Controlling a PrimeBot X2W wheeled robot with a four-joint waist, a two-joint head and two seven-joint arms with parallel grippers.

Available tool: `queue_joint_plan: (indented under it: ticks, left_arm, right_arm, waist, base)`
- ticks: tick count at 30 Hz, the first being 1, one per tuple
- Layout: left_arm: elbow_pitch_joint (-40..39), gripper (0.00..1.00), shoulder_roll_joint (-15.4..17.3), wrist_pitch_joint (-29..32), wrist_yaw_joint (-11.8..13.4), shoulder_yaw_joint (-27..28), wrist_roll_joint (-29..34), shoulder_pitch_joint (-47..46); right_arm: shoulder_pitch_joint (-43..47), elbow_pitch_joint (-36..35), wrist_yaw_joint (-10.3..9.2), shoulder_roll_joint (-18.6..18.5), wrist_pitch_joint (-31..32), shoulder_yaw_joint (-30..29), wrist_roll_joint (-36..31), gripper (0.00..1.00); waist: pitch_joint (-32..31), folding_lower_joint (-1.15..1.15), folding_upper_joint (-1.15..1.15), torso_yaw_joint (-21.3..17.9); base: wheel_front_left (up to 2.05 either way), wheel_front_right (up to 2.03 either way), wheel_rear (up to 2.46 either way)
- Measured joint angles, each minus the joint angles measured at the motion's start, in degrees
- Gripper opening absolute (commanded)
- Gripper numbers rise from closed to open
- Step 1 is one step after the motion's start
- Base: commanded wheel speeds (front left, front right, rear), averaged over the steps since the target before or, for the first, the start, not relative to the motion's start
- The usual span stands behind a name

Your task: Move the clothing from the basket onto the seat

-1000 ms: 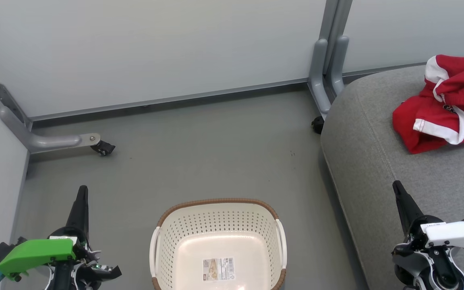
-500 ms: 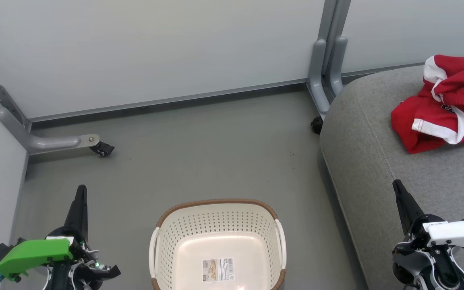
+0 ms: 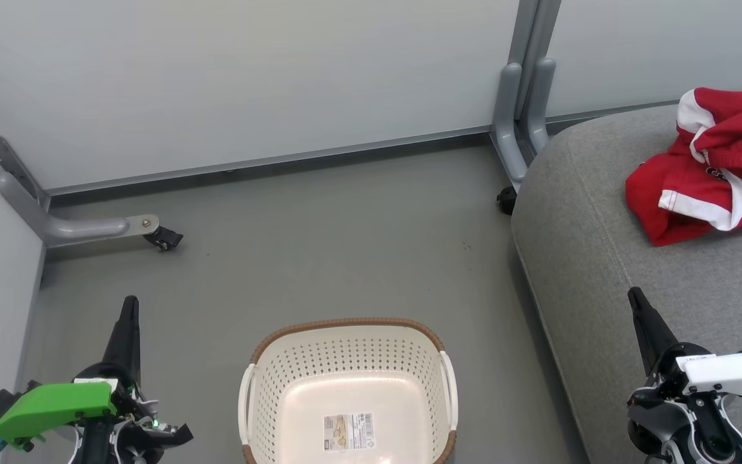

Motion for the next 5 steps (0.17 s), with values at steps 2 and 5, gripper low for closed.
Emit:
queue_joint_plan:
  ticks: [2, 5]
  left_arm:
    - [0.0, 0.0, 0.0, 0.0, 0.0, 0.0, 0.0, -0.01]
    - [0.0, 0.0, 0.0, 0.0, 0.0, 0.0, 0.0, -0.01]
  right_arm:
    - [0.0, 0.0, 0.0, 0.0, 0.0, 0.0, 0.0, 0.0]
    - [0.0, 0.01, 0.0, 0.0, 0.0, 0.0, 0.0, 0.0]
  waist:
    - [0.0, 0.0, 0.0, 0.0]
    - [0.0, 0.0, 0.0, 0.0]
  base:
    - [0.0, 0.0, 0.0]
    - [0.0, 0.0, 0.0]
